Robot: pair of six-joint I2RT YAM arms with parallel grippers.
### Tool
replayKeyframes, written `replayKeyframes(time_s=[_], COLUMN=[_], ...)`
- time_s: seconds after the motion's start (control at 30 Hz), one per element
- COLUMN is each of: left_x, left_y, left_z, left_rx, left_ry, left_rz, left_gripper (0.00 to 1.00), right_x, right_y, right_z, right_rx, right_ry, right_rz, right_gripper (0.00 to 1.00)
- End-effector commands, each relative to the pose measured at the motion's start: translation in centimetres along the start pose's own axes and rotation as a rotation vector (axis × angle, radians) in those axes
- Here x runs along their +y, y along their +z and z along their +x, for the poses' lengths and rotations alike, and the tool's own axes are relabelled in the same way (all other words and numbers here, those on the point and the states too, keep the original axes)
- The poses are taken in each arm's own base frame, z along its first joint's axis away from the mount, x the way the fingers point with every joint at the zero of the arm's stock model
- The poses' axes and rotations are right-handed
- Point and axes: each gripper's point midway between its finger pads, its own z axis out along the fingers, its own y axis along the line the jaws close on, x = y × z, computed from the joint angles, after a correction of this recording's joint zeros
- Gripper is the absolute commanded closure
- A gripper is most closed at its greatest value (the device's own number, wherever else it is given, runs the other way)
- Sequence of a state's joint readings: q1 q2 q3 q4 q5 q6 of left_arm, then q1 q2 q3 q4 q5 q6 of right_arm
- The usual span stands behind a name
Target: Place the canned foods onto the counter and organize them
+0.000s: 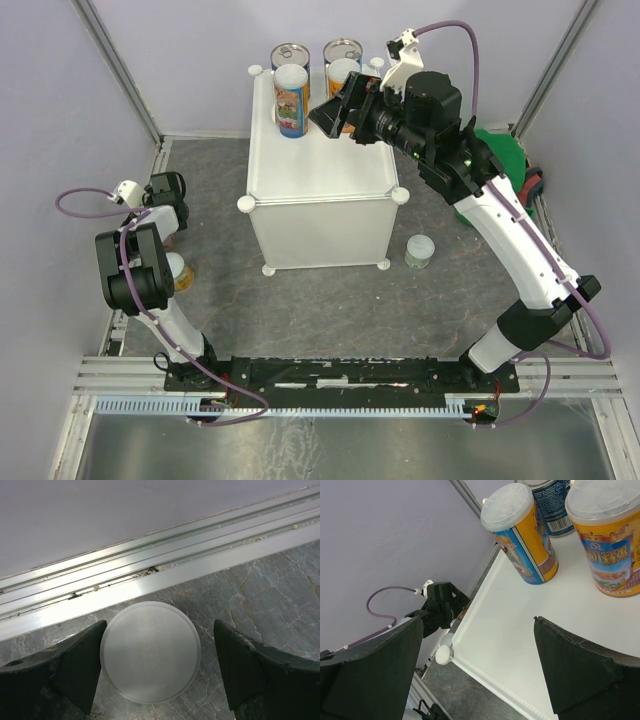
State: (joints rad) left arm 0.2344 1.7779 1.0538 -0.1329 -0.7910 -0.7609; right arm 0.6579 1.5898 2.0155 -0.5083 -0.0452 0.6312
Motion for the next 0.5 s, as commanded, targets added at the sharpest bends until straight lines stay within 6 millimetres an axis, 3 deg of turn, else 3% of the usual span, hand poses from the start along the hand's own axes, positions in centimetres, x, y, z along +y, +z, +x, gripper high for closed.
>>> replayKeyframes(time_s=[0.0, 0.2, 0.33, 0.43, 0.47], left_x=[-0.9, -0.9, -1.1, -1.4, -1.4], left_y=[0.3, 0.4, 0.3, 0.0, -0.2], left_z=[-0.8, 0.0, 0.2, 0.3, 0.3], left_rx=[-0.023, -0.005, 0.009, 0.019, 0.023], left_ry=[-0.014, -0.005, -0.003, -0.007, -0.011], left_rz=[0.028, 0.036, 0.057, 0.085, 0.091], left_gripper=[0.1, 0.14, 0.22, 0.36, 0.51], right_x=[1.2, 1.2, 1.1, 1.2, 1.1], right_y=[-0.1, -0.1, -0.2, -0.2, -0.3], right_z=[-2.0, -2.1, -2.3, -2.2, -2.2], right_rx=[-0.062, -0.064, -0.067, -0.065, -0.065], right_ry=[0.002, 0.003, 0.005, 0.004, 0.005], right_rz=[-0.045, -0.046, -0.046, -0.046, -0.045], right_gripper=[0.01, 0.01, 0.01, 0.01, 0.01])
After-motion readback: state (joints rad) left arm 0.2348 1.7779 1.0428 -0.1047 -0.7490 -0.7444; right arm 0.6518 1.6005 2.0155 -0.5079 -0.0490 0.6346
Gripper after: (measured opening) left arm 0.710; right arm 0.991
